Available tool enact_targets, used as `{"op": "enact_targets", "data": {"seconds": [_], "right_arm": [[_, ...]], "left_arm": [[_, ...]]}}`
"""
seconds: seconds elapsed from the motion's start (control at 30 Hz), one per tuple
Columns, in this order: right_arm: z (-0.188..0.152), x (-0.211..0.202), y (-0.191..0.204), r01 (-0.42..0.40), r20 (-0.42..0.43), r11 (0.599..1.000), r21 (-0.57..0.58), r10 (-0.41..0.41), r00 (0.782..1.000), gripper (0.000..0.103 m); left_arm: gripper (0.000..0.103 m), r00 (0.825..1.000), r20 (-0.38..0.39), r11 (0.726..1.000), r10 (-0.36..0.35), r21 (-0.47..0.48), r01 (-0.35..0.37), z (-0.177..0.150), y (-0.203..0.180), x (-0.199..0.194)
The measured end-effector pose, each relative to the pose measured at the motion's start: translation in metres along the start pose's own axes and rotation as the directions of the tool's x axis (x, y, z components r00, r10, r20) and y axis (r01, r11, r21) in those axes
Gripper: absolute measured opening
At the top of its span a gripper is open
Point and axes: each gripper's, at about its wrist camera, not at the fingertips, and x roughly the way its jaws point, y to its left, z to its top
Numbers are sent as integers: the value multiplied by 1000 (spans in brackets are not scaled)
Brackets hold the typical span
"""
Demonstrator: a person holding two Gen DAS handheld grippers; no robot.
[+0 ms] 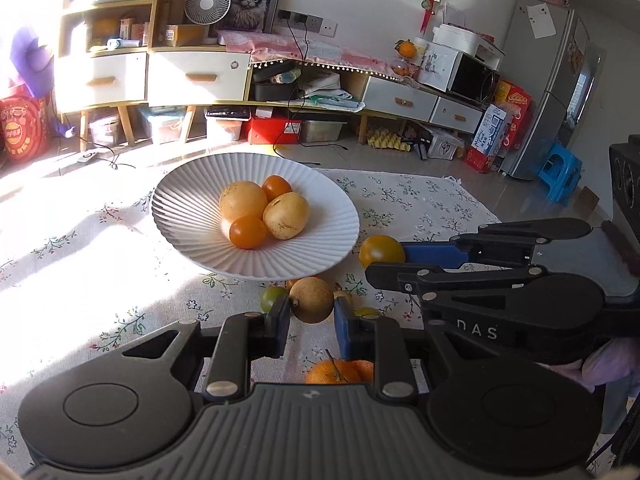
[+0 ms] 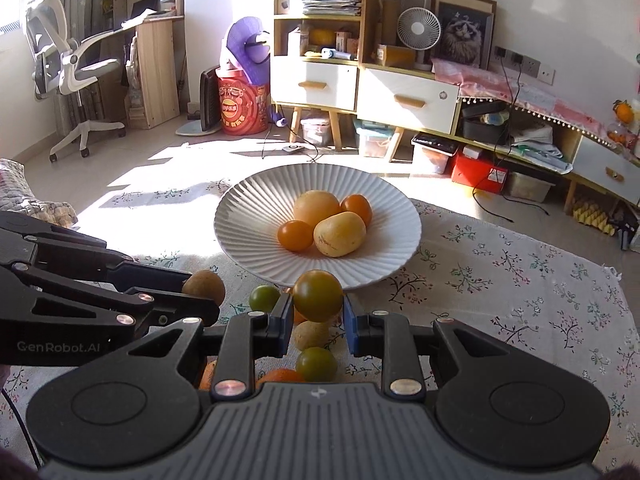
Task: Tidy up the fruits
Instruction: 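Carry the kiwi and tomato with both grippers toward the white plate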
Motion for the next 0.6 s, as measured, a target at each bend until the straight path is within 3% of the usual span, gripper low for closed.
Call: {"op": "enact_targets", "data": {"seconds": [0.33,0.6], "right_arm": [[12,21,-19,-2,-32,997,79,4,999,24],[15,42,-31,22,-55,997,79,-17,998,24]], "left_arm": [[8,1000,-3,1000,11,17,-11,21,3,26],[8,999,-35,1000,19,-12,-19,27,8,54]]}}
